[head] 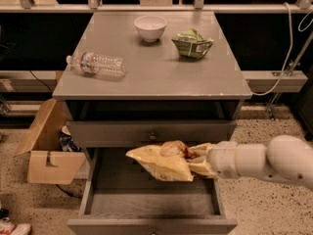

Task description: Pick brown chip bag from middle drawer and place on counter

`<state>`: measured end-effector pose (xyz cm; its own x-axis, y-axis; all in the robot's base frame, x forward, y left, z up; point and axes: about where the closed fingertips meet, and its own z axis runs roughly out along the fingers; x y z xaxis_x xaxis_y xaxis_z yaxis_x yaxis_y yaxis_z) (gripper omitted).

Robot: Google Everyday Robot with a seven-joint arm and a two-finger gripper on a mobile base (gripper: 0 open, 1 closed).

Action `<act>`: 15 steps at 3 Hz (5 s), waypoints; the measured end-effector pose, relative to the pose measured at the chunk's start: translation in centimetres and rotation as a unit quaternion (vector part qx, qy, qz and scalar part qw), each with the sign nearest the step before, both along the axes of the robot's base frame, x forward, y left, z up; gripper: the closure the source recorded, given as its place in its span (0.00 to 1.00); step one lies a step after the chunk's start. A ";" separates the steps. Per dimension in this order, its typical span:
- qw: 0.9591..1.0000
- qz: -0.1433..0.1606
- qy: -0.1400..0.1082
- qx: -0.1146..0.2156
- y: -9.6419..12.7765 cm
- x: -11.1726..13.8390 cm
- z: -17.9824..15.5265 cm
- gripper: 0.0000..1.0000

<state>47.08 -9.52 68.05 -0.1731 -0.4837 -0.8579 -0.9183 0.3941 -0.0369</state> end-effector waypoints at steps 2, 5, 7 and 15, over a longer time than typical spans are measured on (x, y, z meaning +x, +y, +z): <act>0.989 -0.055 -0.129 -0.039 -5.9 -4.3 17.5 1.00; 0.973 -0.039 -0.212 -0.078 -5.4 0.2 25.1 1.00; 0.955 -0.036 -0.269 -0.118 -3.5 7.8 28.8 1.00; 0.922 -0.152 -0.306 -0.180 -3.8 21.5 25.1 0.00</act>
Offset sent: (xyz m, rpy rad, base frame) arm -0.0617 -0.0814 0.2639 -0.1308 -0.3855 -0.1581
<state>68.63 -13.34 93.15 0.1162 -0.7653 -0.6331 -0.5305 0.4911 -0.6909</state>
